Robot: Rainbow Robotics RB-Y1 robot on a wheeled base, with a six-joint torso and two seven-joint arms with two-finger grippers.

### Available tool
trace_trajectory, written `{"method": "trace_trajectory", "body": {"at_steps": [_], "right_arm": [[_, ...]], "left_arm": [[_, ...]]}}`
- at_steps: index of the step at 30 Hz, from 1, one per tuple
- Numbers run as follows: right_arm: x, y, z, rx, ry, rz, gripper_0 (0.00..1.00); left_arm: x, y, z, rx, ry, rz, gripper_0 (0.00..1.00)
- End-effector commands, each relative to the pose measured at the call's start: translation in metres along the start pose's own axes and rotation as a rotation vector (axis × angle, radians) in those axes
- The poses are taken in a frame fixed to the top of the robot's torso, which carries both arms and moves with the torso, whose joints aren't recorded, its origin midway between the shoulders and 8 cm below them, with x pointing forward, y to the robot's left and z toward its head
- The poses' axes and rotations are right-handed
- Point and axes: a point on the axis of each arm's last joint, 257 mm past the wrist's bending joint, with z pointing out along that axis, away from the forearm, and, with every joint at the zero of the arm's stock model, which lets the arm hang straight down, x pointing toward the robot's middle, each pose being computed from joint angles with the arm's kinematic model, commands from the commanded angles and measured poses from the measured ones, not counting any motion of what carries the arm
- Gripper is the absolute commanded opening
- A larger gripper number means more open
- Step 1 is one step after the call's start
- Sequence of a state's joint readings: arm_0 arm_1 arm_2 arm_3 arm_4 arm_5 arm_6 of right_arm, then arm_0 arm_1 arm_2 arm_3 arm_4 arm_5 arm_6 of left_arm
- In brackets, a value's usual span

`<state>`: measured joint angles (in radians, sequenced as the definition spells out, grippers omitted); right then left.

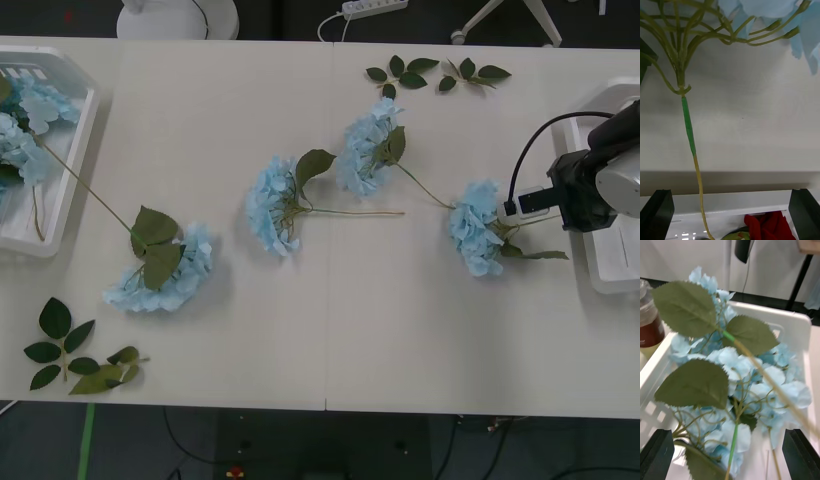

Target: Place the red flowers into the right box and the blue flowers into the left box. If a person shows an open palm, hand one flower to the person first, then continue sorting.

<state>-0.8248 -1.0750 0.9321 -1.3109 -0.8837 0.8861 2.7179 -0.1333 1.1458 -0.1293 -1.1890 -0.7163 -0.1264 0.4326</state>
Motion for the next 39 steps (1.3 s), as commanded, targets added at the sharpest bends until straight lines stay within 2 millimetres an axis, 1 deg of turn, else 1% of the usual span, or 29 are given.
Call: {"method": "trace_trajectory", "body": {"at_steps": [1, 4, 8, 9, 10, 12, 13, 15, 17, 18, 19, 20, 22, 24, 26, 28, 30, 31, 33, 34, 35, 36, 37, 38, 39], "right_arm": [[-0.012, 0.003, 0.013, -0.007, 0.000, 0.006, 0.90], [-0.014, 0.007, 0.018, -0.014, 0.006, -0.002, 0.91], [-0.023, 0.009, 0.023, -0.015, 0.001, -0.013, 0.91], [-0.024, 0.009, 0.024, -0.015, 0.000, -0.012, 0.91], [-0.025, 0.010, 0.025, -0.018, 0.000, -0.010, 0.90], [-0.027, 0.012, 0.027, -0.022, -0.003, -0.009, 0.91], [-0.029, 0.012, 0.028, -0.023, -0.005, -0.009, 0.90], [-0.029, 0.014, 0.030, -0.025, -0.005, -0.005, 0.90], [-0.031, 0.015, 0.033, -0.028, -0.009, 0.004, 0.90], [-0.032, 0.018, 0.035, -0.035, -0.014, 0.014, 0.91], [-0.034, 0.019, 0.036, -0.038, -0.019, 0.018, 0.90], [-0.036, 0.020, 0.038, -0.040, -0.025, 0.029, 0.91], [-0.041, 0.024, 0.041, -0.051, -0.034, 0.043, 0.91], [-0.042, 0.025, 0.043, -0.056, -0.037, 0.053, 0.91], [-0.045, 0.027, 0.045, -0.060, -0.042, 0.060, 0.90], [-0.046, 0.027, 0.047, -0.061, -0.045, 0.068, 0.91], [-0.045, 0.028, 0.048, -0.061, -0.044, 0.070, 0.90], [-0.046, 0.028, 0.048, -0.063, -0.045, 0.071, 0.87], [-0.047, 0.027, 0.047, -0.060, -0.047, 0.071, 0.61], [-0.045, 0.027, 0.048, -0.059, -0.044, 0.071, 0.44], [-0.045, 0.027, 0.048, -0.059, -0.046, 0.074, 0.33], [-0.044, 0.028, 0.048, -0.060, -0.044, 0.078, 0.23], [-0.043, 0.028, 0.049, -0.059, -0.044, 0.081, 0.20], [-0.044, 0.028, 0.049, -0.059, -0.046, 0.085, 0.18], [-0.043, 0.028, 0.050, -0.059, -0.046, 0.087, 0.18]], "left_arm": [[-0.060, -0.003, -0.021, 0.072, -0.079, -0.031, 0.85], [-0.061, -0.030, -0.033, 0.141, -0.086, -0.076, 0.85], [-0.050, -0.086, -0.040, 0.201, -0.105, -0.147, 0.85], [-0.048, -0.095, -0.040, 0.205, -0.108, -0.154, 0.85], [-0.039, -0.113, -0.040, 0.210, -0.107, -0.176, 0.86], [-0.021, -0.138, -0.041, 0.196, -0.106, -0.229, 0.86], [-0.013, -0.144, -0.041, 0.184, -0.103, -0.244, 0.86], [0.014, -0.170, -0.042, 0.150, -0.093, -0.309, 0.86], [0.035, -0.188, -0.043, 0.128, -0.073, -0.359, 0.87], [0.050, -0.200, -0.045, 0.117, -0.050, -0.383, 0.87], [0.058, -0.206, -0.045, 0.111, -0.038, -0.396, 0.86], [0.073, -0.218, -0.048, 0.100, -0.007, -0.426, 0.86], [0.095, -0.246, -0.056, 0.083, 0.054, -0.516, 0.86], [0.108, -0.264, -0.064, 0.047, 0.108, -0.579, 0.86], [0.117, -0.280, -0.072, 0.018, 0.152, -0.612, 0.87], [0.126, -0.290, -0.081, -0.030, 0.215, -0.607, 0.87], [0.132, -0.292, -0.090, -0.076, 0.285, -0.607, 0.87], [0.136, -0.292, -0.097, -0.108, 0.330, -0.602, 0.88], [0.142, -0.289, -0.115, -0.166, 0.435, -0.550, 0.94], [0.143, -0.289, -0.127, -0.182, 0.497, -0.508, 0.96], [0.145, -0.288, -0.136, -0.190, 0.547, -0.480, 0.98], [0.147, -0.288, -0.147, -0.185, 0.607, -0.426, 1.00], [0.148, -0.287, -0.153, -0.177, 0.636, -0.393, 1.00], [0.148, -0.284, -0.165, -0.152, 0.702, -0.307, 1.00], [0.147, -0.282, -0.171, -0.122, 0.734, -0.239, 1.00]]}}
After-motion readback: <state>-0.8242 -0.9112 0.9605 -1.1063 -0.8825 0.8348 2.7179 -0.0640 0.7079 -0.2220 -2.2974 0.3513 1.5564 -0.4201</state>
